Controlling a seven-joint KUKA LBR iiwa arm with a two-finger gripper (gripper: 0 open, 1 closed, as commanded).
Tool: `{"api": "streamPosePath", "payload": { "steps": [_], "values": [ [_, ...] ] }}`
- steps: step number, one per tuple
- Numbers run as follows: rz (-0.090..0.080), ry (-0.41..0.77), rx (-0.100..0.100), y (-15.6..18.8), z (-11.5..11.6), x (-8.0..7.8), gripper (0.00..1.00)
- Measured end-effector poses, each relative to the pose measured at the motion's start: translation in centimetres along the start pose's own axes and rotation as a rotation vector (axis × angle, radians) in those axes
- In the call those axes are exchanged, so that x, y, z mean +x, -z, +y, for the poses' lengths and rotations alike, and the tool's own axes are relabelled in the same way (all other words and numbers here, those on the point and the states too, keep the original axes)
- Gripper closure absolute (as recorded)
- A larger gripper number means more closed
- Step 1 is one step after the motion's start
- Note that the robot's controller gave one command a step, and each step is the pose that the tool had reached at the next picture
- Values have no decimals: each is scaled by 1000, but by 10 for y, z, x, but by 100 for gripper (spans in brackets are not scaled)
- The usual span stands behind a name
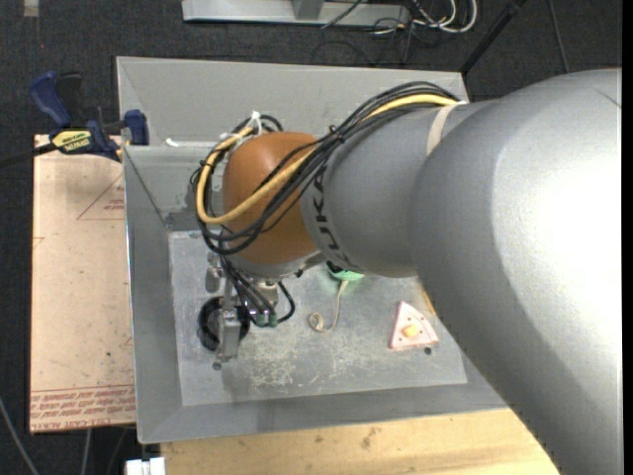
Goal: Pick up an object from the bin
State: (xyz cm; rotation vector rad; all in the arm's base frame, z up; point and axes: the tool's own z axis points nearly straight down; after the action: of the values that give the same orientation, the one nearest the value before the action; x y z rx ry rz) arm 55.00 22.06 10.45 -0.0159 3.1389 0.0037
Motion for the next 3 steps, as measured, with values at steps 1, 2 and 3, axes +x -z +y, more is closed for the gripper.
{"api": "streamPosePath", "payload": {
  "steps": [1,2,3],
  "values": [
    [2,296,1,-23,-6,-5,0],
    [-1,131,-1,-33,-20,-1,100],
    [-1,131,-1,-33,-20,-1,100]
  ]
}}
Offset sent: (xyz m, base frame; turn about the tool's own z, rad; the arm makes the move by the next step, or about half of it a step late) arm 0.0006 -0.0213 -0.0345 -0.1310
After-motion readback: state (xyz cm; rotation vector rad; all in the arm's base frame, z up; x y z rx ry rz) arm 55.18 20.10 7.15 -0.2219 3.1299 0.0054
